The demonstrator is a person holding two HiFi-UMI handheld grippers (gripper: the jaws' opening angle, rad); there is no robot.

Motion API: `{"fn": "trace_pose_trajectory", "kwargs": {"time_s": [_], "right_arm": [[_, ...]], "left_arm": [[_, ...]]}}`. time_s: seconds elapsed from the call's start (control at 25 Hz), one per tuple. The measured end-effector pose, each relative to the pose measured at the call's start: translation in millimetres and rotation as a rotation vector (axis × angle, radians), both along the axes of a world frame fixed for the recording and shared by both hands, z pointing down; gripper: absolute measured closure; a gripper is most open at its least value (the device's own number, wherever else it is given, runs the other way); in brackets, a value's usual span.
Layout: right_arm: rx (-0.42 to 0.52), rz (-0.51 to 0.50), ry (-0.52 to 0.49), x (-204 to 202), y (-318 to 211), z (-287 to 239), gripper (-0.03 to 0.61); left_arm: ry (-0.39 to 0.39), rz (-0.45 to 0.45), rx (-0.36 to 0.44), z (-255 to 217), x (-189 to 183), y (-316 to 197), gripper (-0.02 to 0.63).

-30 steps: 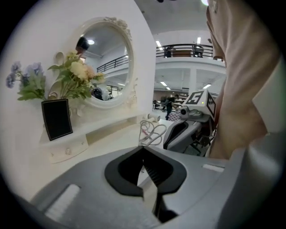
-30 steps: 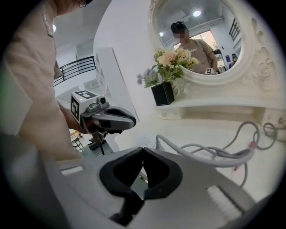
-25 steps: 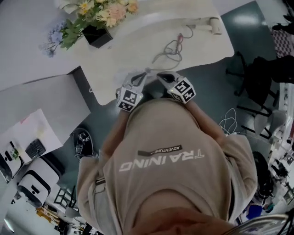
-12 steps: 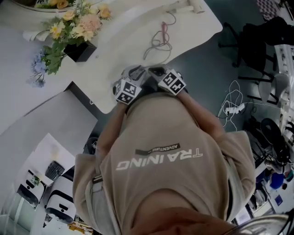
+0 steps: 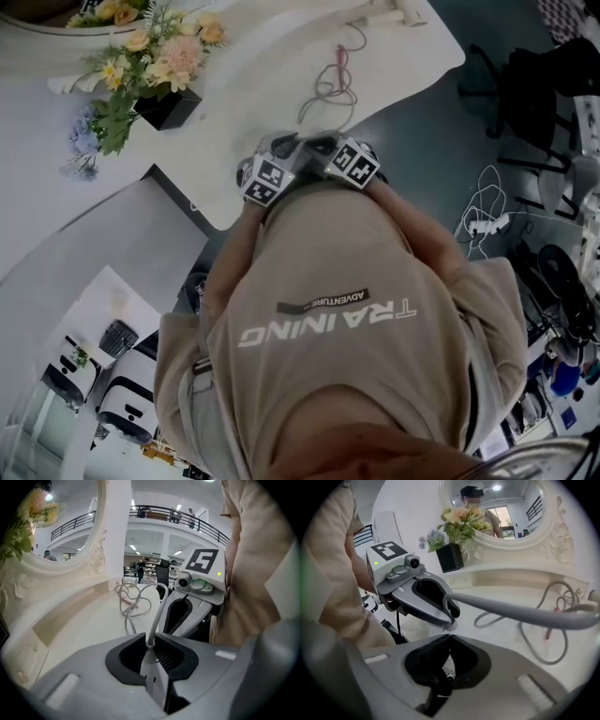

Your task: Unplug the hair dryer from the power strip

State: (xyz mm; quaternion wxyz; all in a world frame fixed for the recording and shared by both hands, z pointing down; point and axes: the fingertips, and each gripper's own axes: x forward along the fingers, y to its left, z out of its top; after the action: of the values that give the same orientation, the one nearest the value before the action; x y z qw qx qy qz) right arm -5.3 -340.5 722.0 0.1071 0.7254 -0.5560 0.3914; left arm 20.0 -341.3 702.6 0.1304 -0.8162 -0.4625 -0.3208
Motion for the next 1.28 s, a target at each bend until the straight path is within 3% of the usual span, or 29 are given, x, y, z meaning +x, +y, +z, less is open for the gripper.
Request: {"fn": "trace_pose_trajectory", "kwargs": {"time_s": [0.4, 0.56, 0.72, 1.0, 1.28], "right_arm": [[0.049, -0.09, -0.069, -3.0, -3.9, -3.3, 0.574], [0.046, -0.143, -0.061, -3.0, -4.7, -4.4, 0.574], [0.062, -0.152, -0.065, -2.6, -2.1, -8.0, 0.574], [0.214, -0.177, 0.0, 13.3, 18.4, -66.4, 0.574], [0.395, -0.261, 0.12, 12.4, 44.0, -164.6, 0.574]], "left_arm": [[-0.002, -0.047, 0.039, -5.7, -1.7, -2.4, 0.557], [0.035, -0.111, -0.021, -32.3, 10.9, -0.6, 0.557], [0.048, -0.127, -0.015, -49.0, 16.3, 5.0, 0.557], [0.044, -0.213, -0.058, -73.6, 21.2, -3.7, 0.557], [0.099, -0.282, 0.008, -90.7, 24.7, -12.6, 0.557]]}}
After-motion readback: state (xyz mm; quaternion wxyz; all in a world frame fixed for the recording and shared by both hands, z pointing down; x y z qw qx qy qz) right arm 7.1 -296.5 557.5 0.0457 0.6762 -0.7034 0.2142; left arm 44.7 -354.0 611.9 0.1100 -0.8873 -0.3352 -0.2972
